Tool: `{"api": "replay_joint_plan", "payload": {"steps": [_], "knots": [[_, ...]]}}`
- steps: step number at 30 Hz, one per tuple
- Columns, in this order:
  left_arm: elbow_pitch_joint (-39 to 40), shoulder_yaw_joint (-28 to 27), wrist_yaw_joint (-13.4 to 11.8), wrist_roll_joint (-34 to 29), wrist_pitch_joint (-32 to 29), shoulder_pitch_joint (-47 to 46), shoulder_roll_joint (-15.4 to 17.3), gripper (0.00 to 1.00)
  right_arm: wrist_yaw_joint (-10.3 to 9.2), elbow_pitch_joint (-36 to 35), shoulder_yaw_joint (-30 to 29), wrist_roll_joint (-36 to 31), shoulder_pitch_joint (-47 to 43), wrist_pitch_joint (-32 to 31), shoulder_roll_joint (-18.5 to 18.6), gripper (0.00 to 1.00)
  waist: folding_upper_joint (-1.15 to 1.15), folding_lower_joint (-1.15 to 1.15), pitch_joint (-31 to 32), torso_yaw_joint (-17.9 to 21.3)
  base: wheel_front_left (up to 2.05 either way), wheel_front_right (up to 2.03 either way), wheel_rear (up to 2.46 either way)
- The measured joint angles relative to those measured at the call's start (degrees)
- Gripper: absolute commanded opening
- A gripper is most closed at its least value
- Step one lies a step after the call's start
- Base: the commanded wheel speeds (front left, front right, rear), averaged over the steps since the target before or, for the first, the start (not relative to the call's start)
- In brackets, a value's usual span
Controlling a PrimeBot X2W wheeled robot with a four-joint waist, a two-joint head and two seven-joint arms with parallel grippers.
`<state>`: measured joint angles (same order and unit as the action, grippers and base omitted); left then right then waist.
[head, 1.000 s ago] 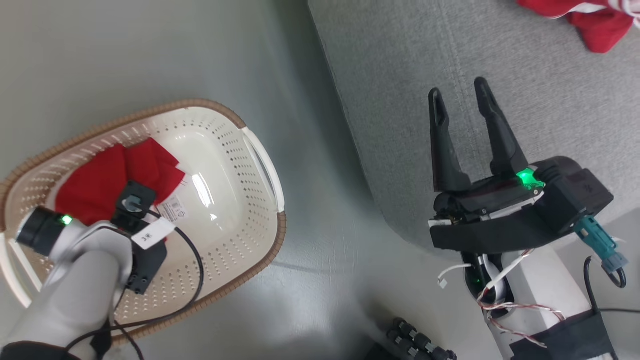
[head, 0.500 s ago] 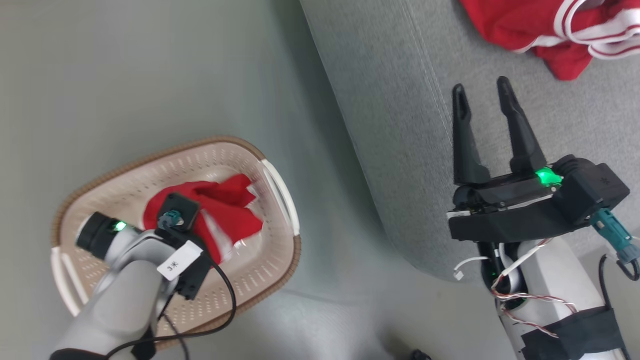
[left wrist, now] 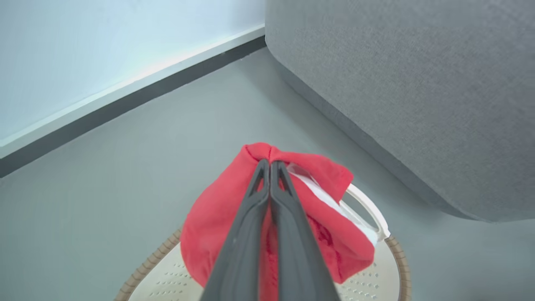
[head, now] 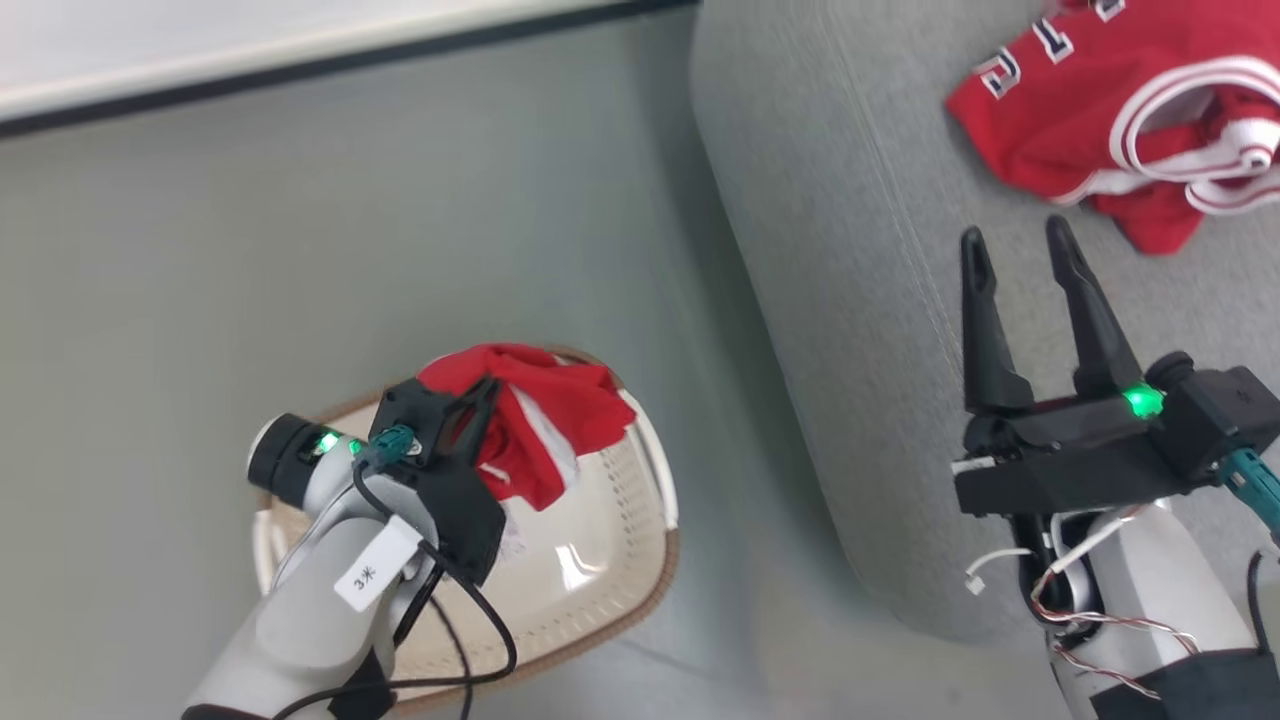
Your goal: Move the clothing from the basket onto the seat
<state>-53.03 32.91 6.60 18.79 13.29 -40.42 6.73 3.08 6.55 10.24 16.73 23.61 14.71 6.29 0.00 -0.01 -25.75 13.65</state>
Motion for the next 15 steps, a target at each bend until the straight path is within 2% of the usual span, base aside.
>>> {"api": "replay_joint_plan", "payload": {"steps": [15], "knots": [[13.7, -3.2, 0.5, 5.8, 1.0, 2.7, -0.9, 0.00, 2.03, 3.1, 0.6, 0.0, -5.6, 0.0, 0.3, 1.00, 0.00, 0.00, 12.3, -6.3, 0.00, 0.00, 0.00]]}}
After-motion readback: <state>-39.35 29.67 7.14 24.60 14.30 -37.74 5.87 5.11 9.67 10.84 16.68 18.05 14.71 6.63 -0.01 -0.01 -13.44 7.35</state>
